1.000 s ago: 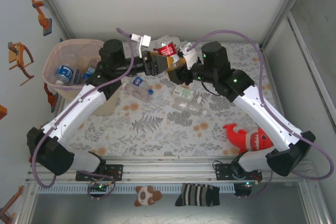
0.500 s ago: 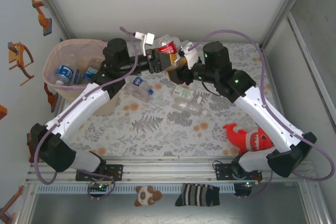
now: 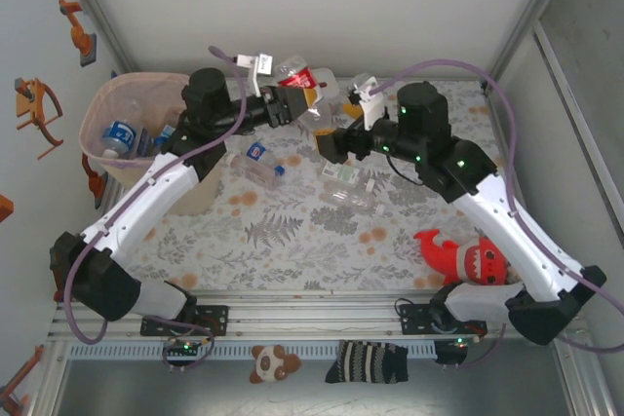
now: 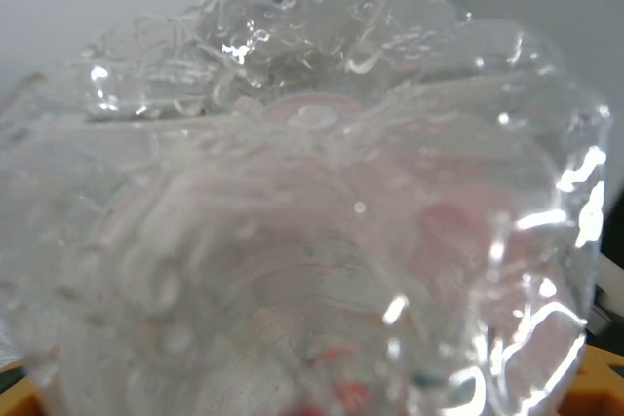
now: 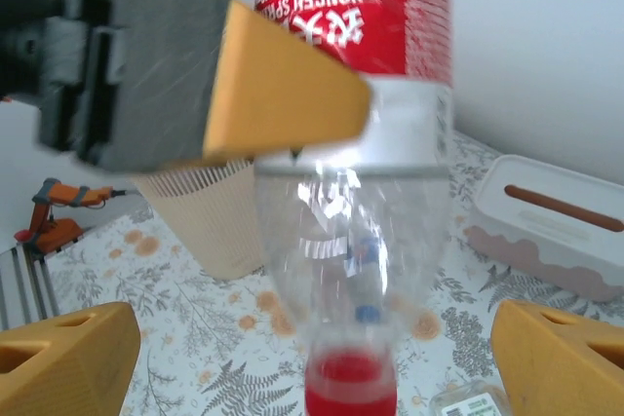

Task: Put the plastic bottles in the bin

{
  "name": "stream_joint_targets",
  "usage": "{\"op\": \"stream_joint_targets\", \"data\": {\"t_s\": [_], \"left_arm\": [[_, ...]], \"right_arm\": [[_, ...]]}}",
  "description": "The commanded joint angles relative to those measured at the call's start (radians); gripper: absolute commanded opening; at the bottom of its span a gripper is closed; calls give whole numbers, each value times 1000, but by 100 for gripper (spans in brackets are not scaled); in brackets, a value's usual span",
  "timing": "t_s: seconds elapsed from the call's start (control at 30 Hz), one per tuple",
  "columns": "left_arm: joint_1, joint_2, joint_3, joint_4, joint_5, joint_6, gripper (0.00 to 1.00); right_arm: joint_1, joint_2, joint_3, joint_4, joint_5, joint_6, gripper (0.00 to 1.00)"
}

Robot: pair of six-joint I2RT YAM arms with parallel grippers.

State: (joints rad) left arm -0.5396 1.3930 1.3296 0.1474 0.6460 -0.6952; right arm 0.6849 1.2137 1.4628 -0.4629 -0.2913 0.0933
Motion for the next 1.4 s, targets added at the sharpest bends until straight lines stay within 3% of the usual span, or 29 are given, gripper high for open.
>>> {"op": "stream_joint_targets", "data": {"t_s": [0.0, 0.27, 0.47, 0.67, 0.83, 1.03, 1.37], "left_arm": [[68, -55, -14, 75, -39, -122, 58], [270, -144, -21, 24, -81, -309, 55], [480, -233, -48, -87, -135, -475, 50], [688, -237, -30, -280, -88, -670, 50], [797, -209, -53, -371, -30, -866, 52], [837, -178, -177, -226, 2, -1144, 55], [831, -106, -170, -236, 12, -1261, 64]], "right_arm": [[5, -72, -23, 7, 48, 25, 92], [5, -145, -49, 2, 92, 33, 92], [5, -144, -54, 10, 87, 44, 92], [5, -148, -69, 24, 93, 49, 92], [5, -144, -81, 32, 90, 51, 92], [5, -139, -87, 33, 87, 51, 92], [5, -133, -96, 38, 95, 46, 92]]}}
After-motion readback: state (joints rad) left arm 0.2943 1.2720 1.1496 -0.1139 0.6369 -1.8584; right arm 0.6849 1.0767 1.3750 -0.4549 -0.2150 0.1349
